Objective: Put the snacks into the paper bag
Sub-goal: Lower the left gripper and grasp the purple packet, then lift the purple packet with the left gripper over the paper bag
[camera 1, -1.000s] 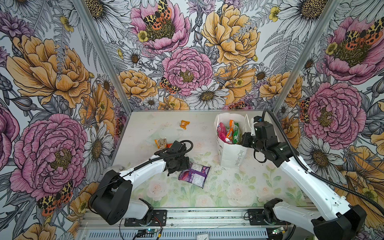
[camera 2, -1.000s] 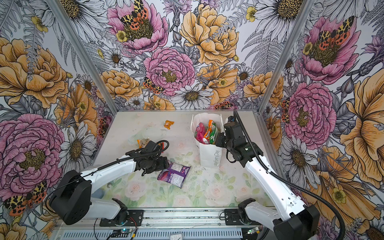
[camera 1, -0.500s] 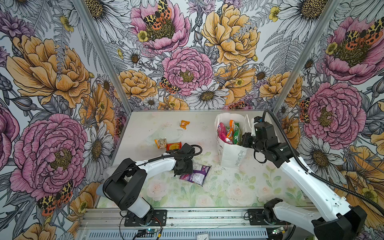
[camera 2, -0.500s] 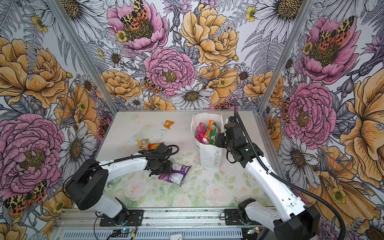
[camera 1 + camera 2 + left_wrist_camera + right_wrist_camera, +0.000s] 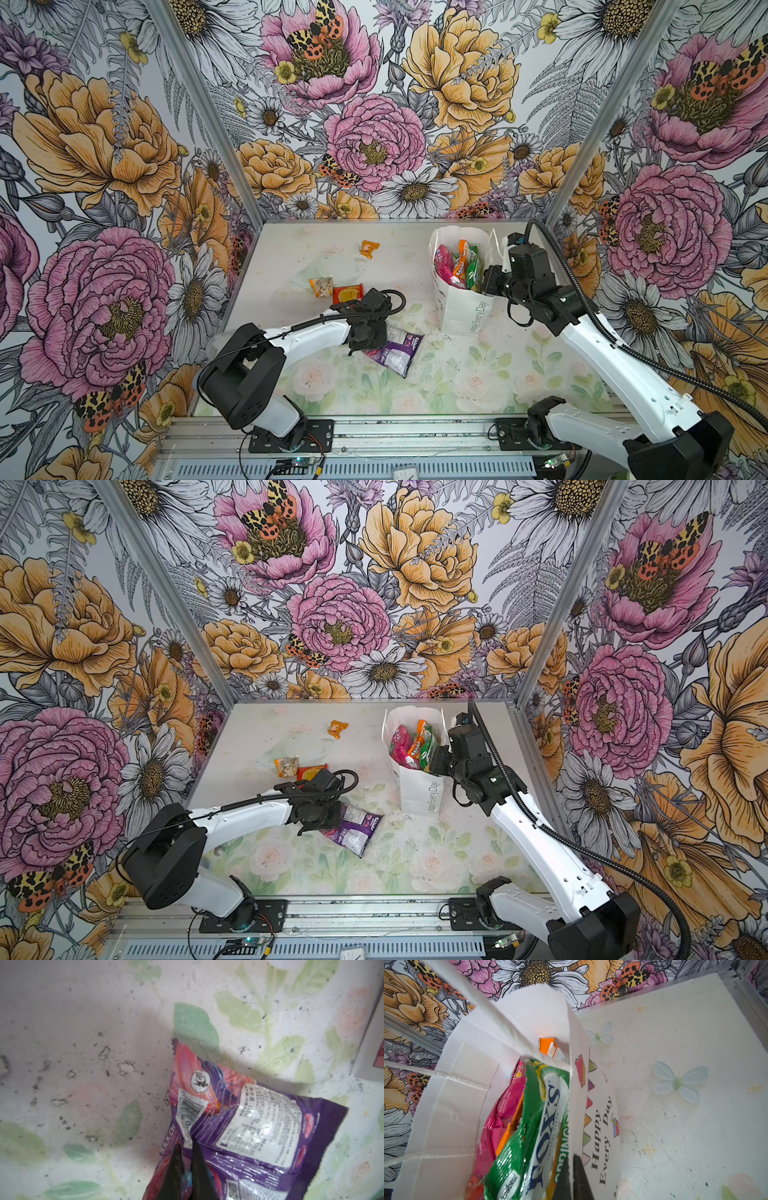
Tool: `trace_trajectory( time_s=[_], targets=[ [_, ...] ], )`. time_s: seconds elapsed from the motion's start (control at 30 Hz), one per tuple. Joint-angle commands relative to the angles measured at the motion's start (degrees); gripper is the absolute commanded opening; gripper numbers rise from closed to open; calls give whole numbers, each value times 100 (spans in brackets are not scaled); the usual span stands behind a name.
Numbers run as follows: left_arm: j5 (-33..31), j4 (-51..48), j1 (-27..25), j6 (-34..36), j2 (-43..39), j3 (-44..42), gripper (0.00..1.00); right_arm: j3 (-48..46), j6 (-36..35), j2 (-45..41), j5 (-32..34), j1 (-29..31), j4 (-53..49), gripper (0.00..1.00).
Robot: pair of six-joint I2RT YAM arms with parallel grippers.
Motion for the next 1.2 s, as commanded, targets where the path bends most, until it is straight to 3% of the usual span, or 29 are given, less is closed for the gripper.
trace_trajectory(
  time_s=[0.0, 0.2, 0.33, 0.43, 0.8, 1.03, 1.17],
  targets=[
    [-256, 1, 3, -54, -398, 65, 0, -10, 75, -51, -89, -5, 139, 0],
    [-489, -2, 91, -166, -1359, 143, 0, -3, 93, -34, -89, -2, 148, 0],
    [-41, -17, 414, -294, -2033, 322, 0, 25, 96, -12, -91, 6, 151, 0],
    [-94, -236, 534, -240, -2380, 628, 0, 36, 93, 10, -89, 13, 148, 0],
    [233, -613, 1593, -92, -2421, 2215, 0, 179, 133, 141, -98, 122, 174, 0],
    [333, -755, 1298, -71, -1991, 3802, 0, 373, 165, 246, -93, 202, 192, 0],
    [107, -899, 850, 34, -1612, 4829, 0, 516, 148, 299, -117, 250, 221, 0]
  ],
)
